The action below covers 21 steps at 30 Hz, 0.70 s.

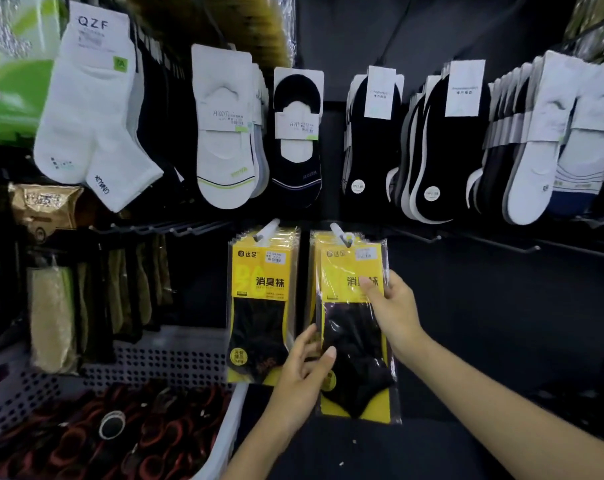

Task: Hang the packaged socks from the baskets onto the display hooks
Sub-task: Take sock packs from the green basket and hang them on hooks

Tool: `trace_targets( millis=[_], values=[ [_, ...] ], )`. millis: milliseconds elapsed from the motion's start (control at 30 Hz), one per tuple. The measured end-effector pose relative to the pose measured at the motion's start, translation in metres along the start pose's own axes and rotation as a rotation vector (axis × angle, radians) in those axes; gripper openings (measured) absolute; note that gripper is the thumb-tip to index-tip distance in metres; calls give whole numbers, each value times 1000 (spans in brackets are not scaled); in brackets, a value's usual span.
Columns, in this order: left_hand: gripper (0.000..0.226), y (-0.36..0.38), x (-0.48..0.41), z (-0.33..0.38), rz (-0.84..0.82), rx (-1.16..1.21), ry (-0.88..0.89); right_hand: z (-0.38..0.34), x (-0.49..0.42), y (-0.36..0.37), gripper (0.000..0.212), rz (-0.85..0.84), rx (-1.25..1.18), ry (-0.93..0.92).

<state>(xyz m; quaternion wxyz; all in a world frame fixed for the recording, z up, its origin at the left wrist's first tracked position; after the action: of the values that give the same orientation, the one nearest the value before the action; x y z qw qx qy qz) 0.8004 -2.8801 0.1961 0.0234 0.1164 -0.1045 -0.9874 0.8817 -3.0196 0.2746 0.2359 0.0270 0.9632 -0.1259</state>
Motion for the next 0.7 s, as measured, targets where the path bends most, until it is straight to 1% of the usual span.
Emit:
trace_targets(
  millis=[100, 233, 300, 367, 433, 533, 633, 700],
  values=[
    [64, -5, -4, -5, 25, 5, 13, 10, -14, 10, 6, -5, 40, 86],
    [59, -11, -8, -19, 35, -23, -9, 32, -23, 17, 26, 70, 55, 276],
    [58, -17, -8, -30, 42, -47, -43, 47, -20, 17, 30, 87, 74, 353],
    [55, -24, -6, -43, 55, -50, -105, 64, -10, 14, 28, 90, 87, 425],
    [53, -33, 0, -62, 88, -48, -209, 81, 9, 6, 27, 76, 127, 487],
    [50, -42, 19, -101, 94, -158, -338, 113, 54, -11, 31, 15, 124, 535],
    [48, -42, 56, -146, 3, -306, -454, 153, 123, -33, 25, -90, 80, 579],
    [47, -38, 86, -180, -96, -409, -534, 193, 175, -47, 20, -143, 59, 692]
  ],
)
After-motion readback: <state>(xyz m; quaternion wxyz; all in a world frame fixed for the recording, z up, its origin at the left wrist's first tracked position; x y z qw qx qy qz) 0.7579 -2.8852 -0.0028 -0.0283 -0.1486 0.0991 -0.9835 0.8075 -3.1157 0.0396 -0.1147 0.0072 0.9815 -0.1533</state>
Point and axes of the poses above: each hand's wrist, its own x-axis away from the middle knuckle, its own y-axis out of the palm, z = x × y, the point moved 3 cm from there along -x, towards the middle knuckle, and after that the axes turned 15 degrees about x, right-handed, at the moved point
